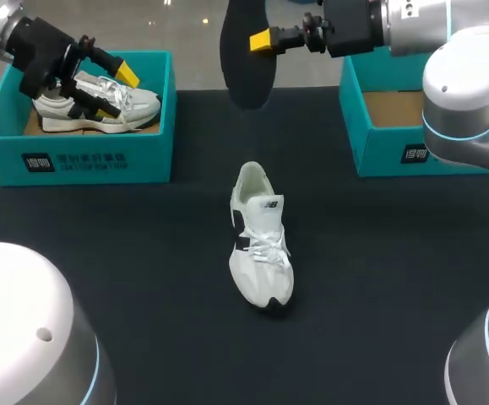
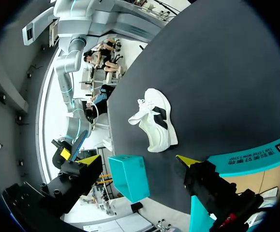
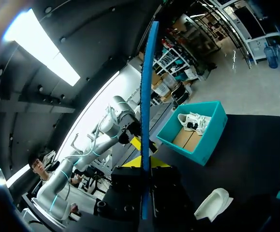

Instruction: Take the shoe out of the shoebox, open the shoe tongue, remove and reinsert the insole, then place the shoe into the shoebox

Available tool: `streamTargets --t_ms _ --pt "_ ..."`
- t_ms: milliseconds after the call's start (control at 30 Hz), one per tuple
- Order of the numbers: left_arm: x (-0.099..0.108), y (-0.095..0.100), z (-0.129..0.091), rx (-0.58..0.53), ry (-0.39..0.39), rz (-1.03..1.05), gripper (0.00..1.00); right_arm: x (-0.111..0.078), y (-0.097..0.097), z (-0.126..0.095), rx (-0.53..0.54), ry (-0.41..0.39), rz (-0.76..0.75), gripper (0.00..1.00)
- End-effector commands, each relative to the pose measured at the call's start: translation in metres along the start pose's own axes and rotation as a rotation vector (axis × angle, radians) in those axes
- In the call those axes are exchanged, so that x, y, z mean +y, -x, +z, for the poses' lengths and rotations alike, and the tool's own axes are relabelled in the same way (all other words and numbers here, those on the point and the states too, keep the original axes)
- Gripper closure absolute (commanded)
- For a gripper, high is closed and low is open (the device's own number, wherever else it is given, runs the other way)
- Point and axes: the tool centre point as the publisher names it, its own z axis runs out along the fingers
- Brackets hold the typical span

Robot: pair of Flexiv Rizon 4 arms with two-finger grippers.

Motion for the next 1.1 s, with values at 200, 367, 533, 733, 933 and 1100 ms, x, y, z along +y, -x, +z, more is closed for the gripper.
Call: streamTargets --t_ms 200,367,533,733,933,1100 --pt "-0.002 0.001 0.0 0.003 0.003 0.001 0.0 0.0 0.0 0.002 -0.005 0.001 0.002 1.0" --pt "-0.002 0.001 0.0 0.003 0.003 0.001 0.0 0.0 0.0 0.002 -0.005 0.001 0.002 1.0" --pt "-0.002 0.001 0.0 0.003 0.003 0.001 0.0 0.002 0.024 0.012 -0.065 -0.038 -0.108 1.0" --pt "-0.002 0.001 0.0 0.003 0.003 0.001 0.0 0.003 0.052 0.013 -0.117 -0.071 -0.224 1.0" --pt "-0.002 0.001 0.0 0.003 0.003 0.001 0.0 -0.009 0.087 0.008 -0.096 -0.067 -0.246 1.0" --pt "-0.002 0.001 0.0 0.003 0.003 0.001 0.0 -0.025 0.108 0.01 -0.065 -0.064 -0.239 1.0"
